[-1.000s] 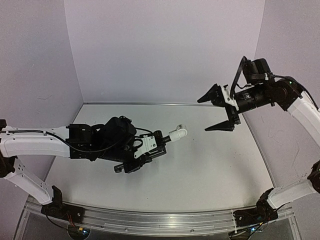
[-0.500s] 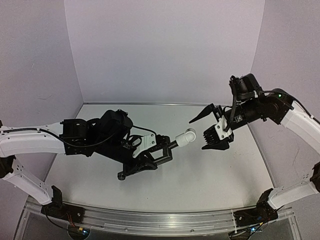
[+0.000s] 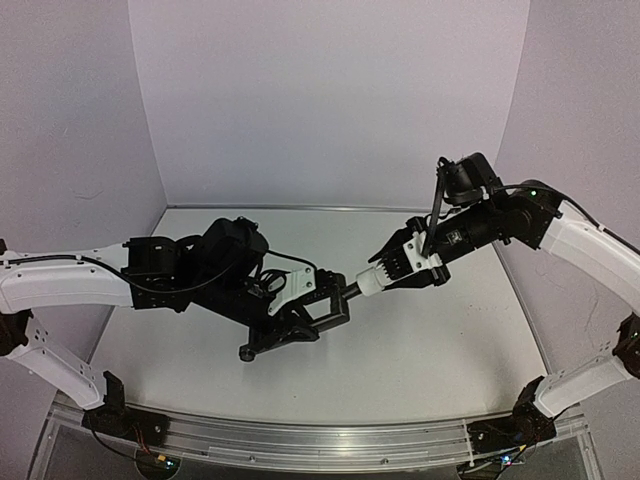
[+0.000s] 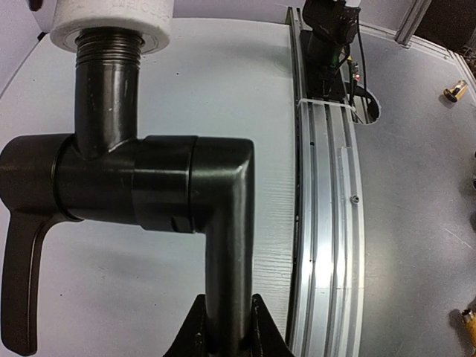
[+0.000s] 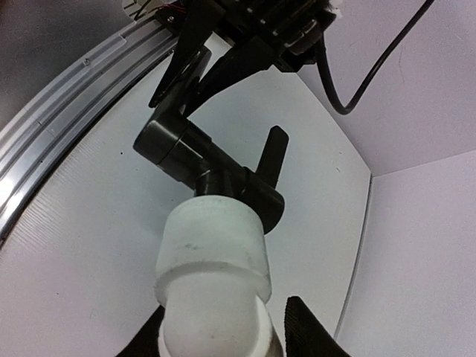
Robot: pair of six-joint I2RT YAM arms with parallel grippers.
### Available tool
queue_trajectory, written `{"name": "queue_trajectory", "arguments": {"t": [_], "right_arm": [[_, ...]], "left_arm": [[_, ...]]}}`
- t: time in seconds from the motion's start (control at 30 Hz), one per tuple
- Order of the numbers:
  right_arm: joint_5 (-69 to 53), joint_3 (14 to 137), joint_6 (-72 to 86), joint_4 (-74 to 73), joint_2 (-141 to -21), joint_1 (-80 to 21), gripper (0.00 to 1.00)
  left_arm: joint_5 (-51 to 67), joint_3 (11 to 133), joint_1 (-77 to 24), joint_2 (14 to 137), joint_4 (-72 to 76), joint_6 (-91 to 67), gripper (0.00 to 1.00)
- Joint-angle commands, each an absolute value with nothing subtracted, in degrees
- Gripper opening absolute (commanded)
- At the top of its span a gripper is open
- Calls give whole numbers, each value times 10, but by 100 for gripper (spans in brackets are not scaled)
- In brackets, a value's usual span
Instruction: Install the water faucets
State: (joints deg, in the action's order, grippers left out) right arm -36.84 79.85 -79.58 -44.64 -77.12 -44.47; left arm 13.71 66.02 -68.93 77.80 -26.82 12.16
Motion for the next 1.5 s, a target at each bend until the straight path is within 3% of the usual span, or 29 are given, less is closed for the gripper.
{"name": "queue_trajectory", "arguments": {"t": [0.0,0.23,0.5,0.93,1.1,1.47], "right_arm": [[-375,813,-743,-447,-769,-449,32],[-377,839,-637,-458,-794,-450,21],[-378,888,-409,-484,-864,-447,17],[-520,982,-108,-502,-957,-409,13],[-565,983,-59,-498,-965,-403,14],[-671,944,61,-454,-965,-361,26]], "left_arm": [[95,678,-688,755,-177,146,0],[11,659,-693,749,-139,181,0],[-185,628,-743,764,-53,275,0],[-413,564,-799,835,171,505,0],[-471,558,-806,883,249,601,0],[-528,550,-806,948,389,745,0]]}}
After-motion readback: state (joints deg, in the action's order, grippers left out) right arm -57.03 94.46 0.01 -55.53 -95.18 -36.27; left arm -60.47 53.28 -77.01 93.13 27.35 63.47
